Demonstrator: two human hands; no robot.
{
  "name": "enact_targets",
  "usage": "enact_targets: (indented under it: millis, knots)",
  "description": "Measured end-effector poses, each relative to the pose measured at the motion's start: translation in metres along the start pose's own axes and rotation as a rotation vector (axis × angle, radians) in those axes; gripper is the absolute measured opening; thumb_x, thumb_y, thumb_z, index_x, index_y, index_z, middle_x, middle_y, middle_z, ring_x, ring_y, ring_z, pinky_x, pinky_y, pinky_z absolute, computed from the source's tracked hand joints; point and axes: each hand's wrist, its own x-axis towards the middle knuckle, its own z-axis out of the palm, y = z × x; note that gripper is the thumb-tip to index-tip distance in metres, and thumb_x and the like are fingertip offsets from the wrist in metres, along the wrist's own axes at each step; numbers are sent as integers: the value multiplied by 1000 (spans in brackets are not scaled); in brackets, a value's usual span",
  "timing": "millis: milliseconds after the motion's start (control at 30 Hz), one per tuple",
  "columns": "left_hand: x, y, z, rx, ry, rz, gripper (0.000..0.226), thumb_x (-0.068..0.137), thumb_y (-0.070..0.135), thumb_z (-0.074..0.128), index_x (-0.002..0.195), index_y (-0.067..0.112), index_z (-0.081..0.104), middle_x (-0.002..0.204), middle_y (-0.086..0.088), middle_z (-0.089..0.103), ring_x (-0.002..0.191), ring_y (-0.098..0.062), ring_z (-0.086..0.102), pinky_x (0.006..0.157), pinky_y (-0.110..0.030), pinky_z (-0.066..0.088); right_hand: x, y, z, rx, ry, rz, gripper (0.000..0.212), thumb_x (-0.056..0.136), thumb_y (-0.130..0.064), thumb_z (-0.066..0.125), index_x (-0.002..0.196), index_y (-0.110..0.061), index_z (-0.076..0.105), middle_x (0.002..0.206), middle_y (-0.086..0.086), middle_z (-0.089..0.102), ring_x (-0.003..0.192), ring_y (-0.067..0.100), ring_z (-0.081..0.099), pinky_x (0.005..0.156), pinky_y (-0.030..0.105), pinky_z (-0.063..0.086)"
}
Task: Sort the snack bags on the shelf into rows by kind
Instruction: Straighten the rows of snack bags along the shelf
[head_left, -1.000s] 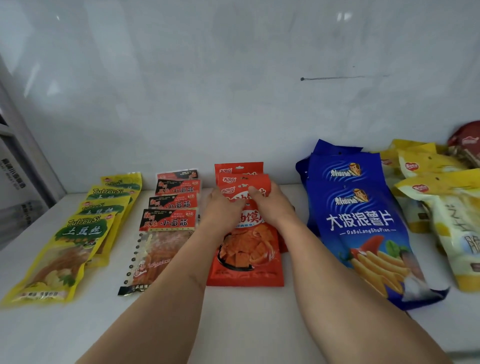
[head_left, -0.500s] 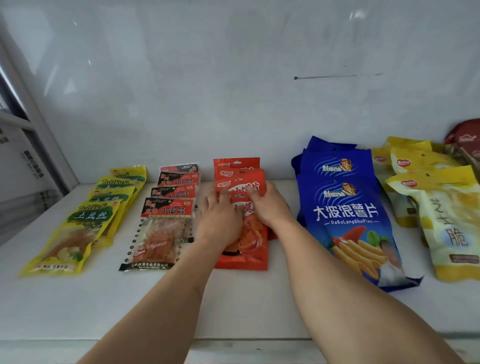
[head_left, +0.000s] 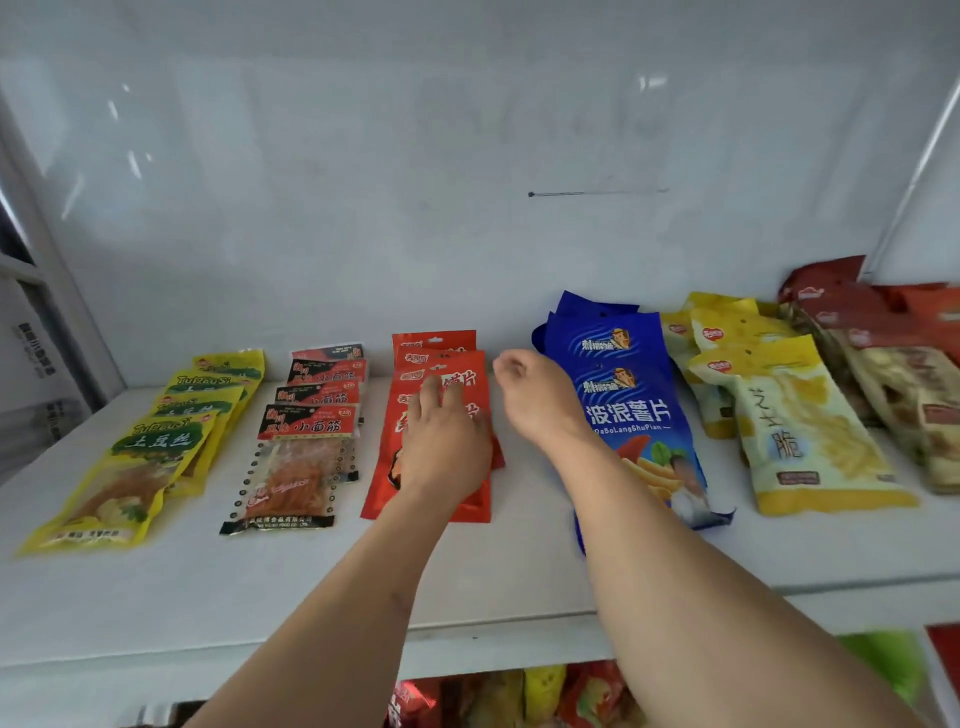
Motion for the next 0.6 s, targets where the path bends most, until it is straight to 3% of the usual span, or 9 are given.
enact_targets:
  millis: [167,267,367,500,600]
  knots:
    - [-24,39,11,-255,-153,41,64,102,41,48,155,12,27,165,-9,16,152,-26,14,123,-41,19,-22,12,-62,37,218,14,39,103,-36,48,135,-16,56,136,-2,61,125,15,56,100,27,42]
    - [-31,61,26,-457,-240,-16,66,98,45,56,151,13,33,154,-5,33,142,-24,34,114,-45,38,-26,50,-88,19,289,89,48,100,-40,53,142,-17,50,142,2,55,126,16,55,100,31,47]
    - [-30,75,39,-492,-255,-94,74,86,59,62,145,22,37,141,-1,43,129,-22,49,106,-48,47,-28,89,-102,31,195,192,68,88,-57,61,144,-22,44,140,2,56,115,17,62,88,34,56]
    - [-4,71,68,-562,-229,-218,96,59,82,62,137,31,38,135,2,53,122,-20,57,99,-48,53,-20,129,-103,6,65,209,66,71,-67,70,125,-35,49,121,-4,63,98,12,68,80,41,61]
    - [-2,81,68,-673,-248,-293,69,77,63,70,130,29,42,125,2,63,105,-15,68,89,-42,59,-9,146,-102,44,14,174,88,55,-83,68,128,-40,44,122,-8,62,99,12,67,81,43,60]
